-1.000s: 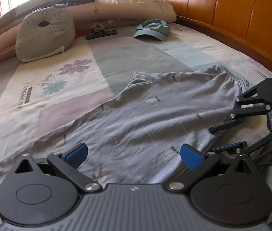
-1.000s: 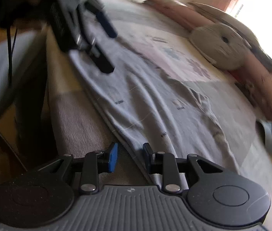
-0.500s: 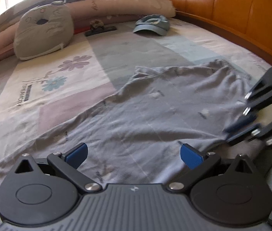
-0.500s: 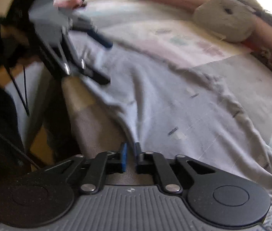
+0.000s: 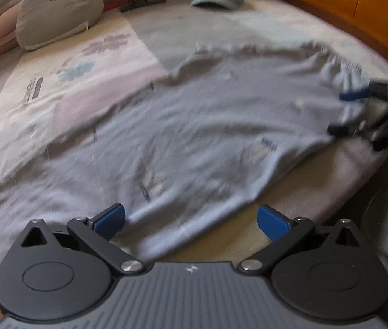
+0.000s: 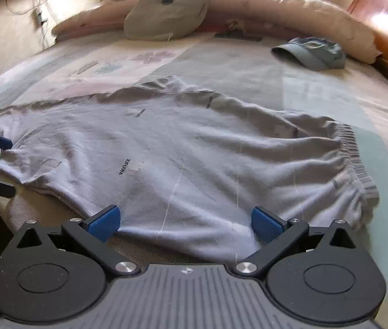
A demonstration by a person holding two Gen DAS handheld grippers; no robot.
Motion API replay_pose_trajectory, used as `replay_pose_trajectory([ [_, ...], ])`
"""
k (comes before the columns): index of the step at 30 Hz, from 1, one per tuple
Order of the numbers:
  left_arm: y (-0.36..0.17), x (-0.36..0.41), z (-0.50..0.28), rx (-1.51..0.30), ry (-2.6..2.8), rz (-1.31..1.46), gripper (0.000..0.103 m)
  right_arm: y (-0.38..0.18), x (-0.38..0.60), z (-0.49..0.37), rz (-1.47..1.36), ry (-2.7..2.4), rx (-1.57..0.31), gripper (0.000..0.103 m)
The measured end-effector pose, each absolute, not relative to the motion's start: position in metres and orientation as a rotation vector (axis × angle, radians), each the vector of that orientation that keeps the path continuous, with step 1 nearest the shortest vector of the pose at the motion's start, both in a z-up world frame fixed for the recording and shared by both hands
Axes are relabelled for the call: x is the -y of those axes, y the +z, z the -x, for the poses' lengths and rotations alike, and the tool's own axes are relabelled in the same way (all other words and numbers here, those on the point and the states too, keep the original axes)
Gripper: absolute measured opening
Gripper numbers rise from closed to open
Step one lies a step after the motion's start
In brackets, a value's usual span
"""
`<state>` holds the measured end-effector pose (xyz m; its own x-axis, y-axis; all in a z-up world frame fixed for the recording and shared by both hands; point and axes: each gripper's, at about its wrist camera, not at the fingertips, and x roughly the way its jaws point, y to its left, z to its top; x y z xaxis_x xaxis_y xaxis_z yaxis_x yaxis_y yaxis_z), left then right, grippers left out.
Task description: Fold clothes
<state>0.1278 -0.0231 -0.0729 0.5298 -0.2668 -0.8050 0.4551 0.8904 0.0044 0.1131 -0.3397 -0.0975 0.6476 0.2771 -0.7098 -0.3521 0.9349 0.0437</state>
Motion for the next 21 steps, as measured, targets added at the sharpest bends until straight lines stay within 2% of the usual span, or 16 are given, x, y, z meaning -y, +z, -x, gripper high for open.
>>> replay_pose_trajectory([
  [4, -0.062, 0.030, -0.155, -0.824, -0.402, -0.165, 0.102, -0.098, 0.339, -0.111, 0.066, 0.314, -0.776, 0.103],
  [8, -0.081, 0.046, -0.169, -0.863, -0.345, -0.198, 0.102, -0.097, 0.338, -0.115, 0.036, 0.276, -0.774, 0.103],
  [12, -0.090, 0.036, -0.139, -0.877, -0.364, -0.185, 0.102, -0.098, 0.338, -0.113, 0.023, 0.249, -0.762, 0.103],
  [17, -0.080, 0.026, -0.127, -0.920, -0.402, -0.218, 0.102, -0.099, 0.336, -0.115, 0.009, 0.219, -0.761, 0.103],
  [21, -0.059, 0.036, -0.145, -0.835, -0.414, -0.184, 0.102, -0.098, 0.335, -0.118, 0.003, 0.211, -0.773, 0.103],
])
